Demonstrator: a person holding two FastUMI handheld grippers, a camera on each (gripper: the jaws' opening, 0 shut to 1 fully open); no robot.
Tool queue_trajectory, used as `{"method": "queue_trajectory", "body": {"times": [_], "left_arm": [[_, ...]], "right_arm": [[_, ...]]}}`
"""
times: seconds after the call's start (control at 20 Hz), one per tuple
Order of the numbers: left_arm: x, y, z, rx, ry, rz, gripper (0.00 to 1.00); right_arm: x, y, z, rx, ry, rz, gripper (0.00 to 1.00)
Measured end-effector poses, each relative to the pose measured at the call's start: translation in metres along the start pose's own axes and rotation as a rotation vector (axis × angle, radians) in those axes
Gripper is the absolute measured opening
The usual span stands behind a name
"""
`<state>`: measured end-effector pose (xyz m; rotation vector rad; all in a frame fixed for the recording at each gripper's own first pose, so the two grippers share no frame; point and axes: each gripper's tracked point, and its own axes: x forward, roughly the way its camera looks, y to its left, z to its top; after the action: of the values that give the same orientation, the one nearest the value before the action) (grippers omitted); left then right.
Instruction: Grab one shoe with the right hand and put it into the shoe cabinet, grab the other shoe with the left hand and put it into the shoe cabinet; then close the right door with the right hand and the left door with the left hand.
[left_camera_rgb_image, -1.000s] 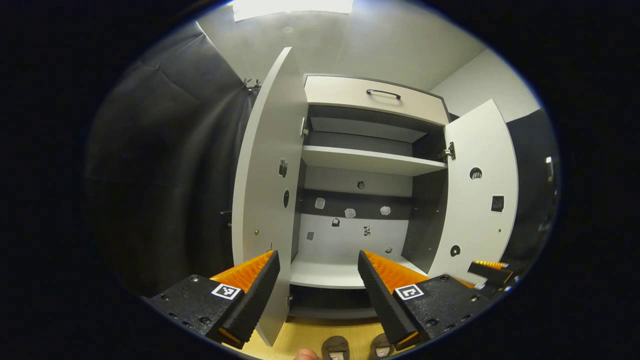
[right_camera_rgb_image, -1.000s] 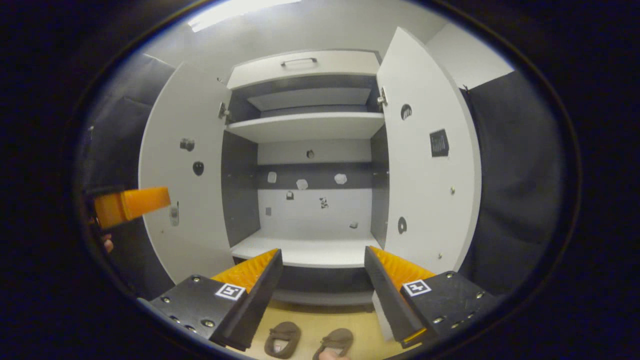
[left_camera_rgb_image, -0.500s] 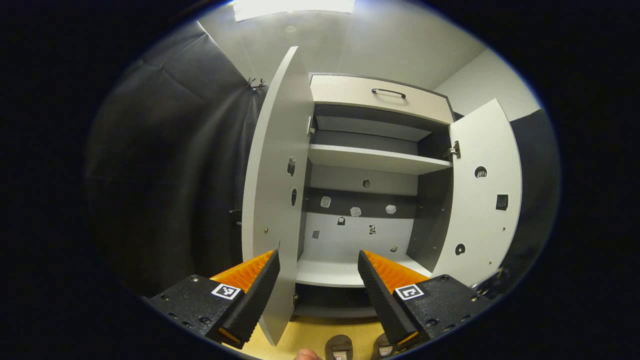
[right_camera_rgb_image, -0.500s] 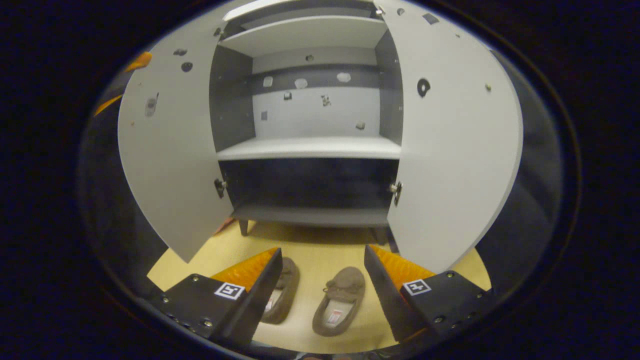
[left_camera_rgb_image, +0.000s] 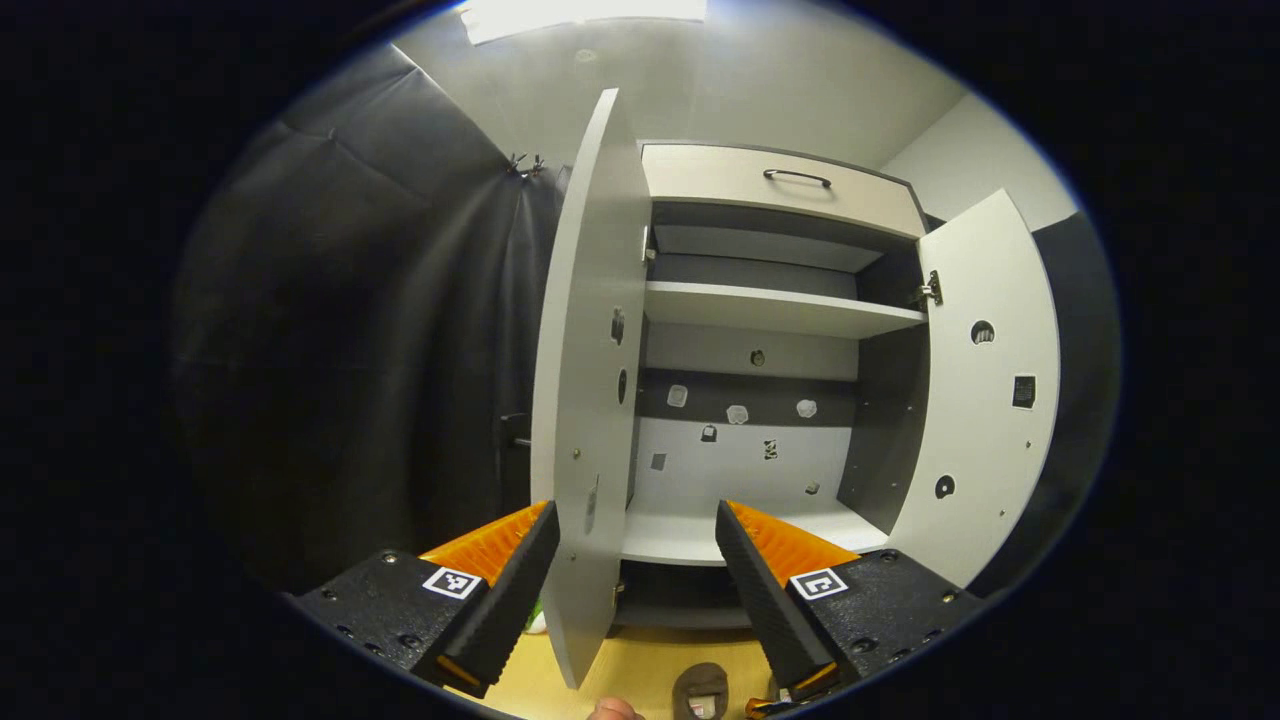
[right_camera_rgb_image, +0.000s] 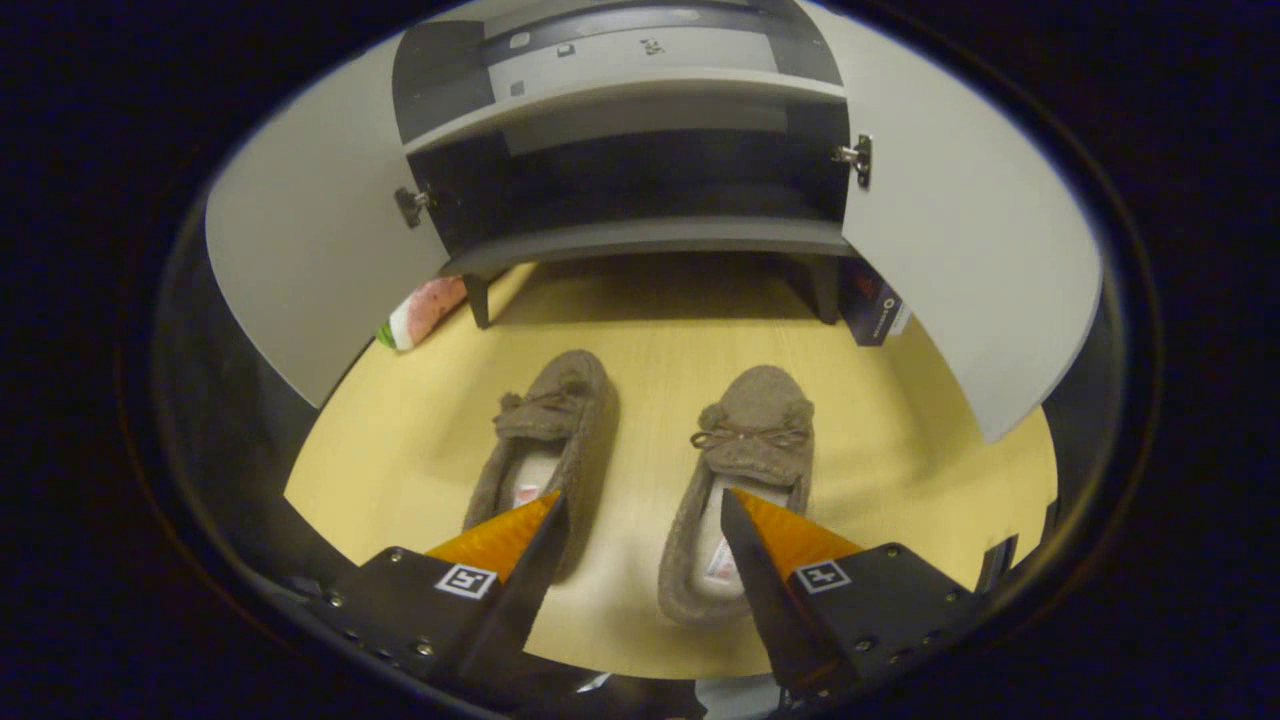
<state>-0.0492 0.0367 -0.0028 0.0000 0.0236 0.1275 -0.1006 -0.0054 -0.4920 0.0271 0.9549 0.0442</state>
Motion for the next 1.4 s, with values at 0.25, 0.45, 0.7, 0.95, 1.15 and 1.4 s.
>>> {"method": "queue_trajectory", "body": {"times": [0.25,0.45,0.7,0.95,1.15,1.4], "left_arm": [[-0.004,0.016,-0.005,0.008,0.018,0.043,0.92],[-0.007,0.033,-0.009,0.01,0.03,0.093,0.96],[-0.005,0.047,-0.007,0.012,0.023,0.132,0.96],[0.003,0.037,-0.009,0.001,0.024,0.096,0.96],[0.01,0.029,-0.01,-0.006,0.018,0.067,0.97],[0.016,0.028,-0.01,-0.014,0.009,0.059,0.96]], "right_arm": [[0.05,-0.015,0.005,-0.047,0.008,-0.067,0.89],[0.081,-0.033,0.0,-0.127,0.061,-0.163,0.79],[0.084,-0.047,0.014,-0.124,0.027,-0.209,0.01],[0.066,-0.047,0.036,-0.116,-0.045,-0.201,0.01],[0.03,-0.04,0.079,-0.118,-0.152,-0.178,0.0],[-0.044,-0.02,0.18,-0.122,-0.39,-0.149,0.0]]}}
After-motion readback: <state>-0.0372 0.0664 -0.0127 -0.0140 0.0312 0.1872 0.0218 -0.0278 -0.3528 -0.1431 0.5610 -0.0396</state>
